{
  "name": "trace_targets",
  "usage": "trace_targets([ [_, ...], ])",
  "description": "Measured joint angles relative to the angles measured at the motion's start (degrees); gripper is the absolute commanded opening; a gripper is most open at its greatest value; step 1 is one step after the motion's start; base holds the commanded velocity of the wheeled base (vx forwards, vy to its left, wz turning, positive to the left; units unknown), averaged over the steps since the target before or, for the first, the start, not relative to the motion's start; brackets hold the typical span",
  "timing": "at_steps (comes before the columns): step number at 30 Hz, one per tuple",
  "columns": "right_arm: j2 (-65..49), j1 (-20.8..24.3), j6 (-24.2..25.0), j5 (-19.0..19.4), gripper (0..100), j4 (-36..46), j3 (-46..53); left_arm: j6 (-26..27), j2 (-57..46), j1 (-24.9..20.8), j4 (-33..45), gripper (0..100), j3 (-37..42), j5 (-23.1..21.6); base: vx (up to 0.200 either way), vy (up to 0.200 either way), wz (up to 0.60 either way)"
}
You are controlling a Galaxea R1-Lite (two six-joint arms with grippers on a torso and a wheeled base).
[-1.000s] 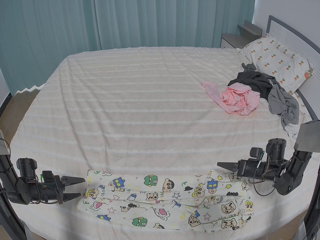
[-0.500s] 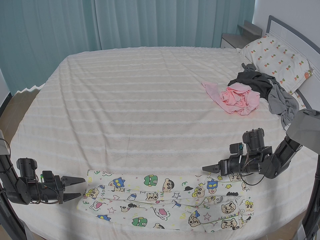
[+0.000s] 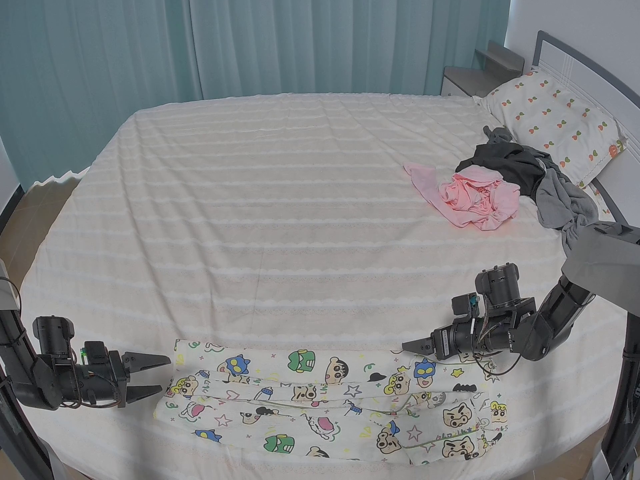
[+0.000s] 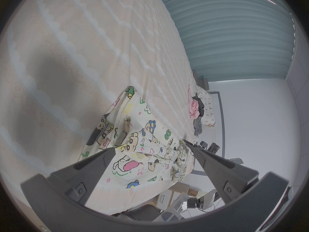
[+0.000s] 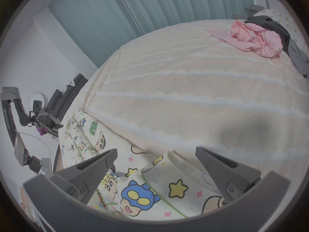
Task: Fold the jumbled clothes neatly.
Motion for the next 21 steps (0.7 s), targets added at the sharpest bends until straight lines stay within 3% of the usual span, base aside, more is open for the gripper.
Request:
trace_targets([
  [3, 0.4, 0.1, 0.0, 0.0, 100, 0.0, 0.1, 0.0, 0.4, 0.0, -4.2, 100, 0.9, 0.0, 0.000, 0.000, 0.00],
  [4, 0.5, 0.1, 0.0, 0.0, 0, 0.0, 0.1, 0.0, 0.5, 0.0, -5.4, 100, 1.2, 0.1, 0.000, 0.000, 0.00],
  [13, 1.5, 0.8, -0.2, 0.0, 0, -0.1, 0.6, 0.0, 4.7, -0.1, -18.7, 100, 5.4, 0.4, 0.000, 0.000, 0.00],
  [21, 0.1, 1.6, -0.1, -0.2, 0, -0.1, 1.3, 0.0, 7.1, -0.2, -20.3, 100, 6.8, 0.5, 0.000, 0.000, 0.00],
])
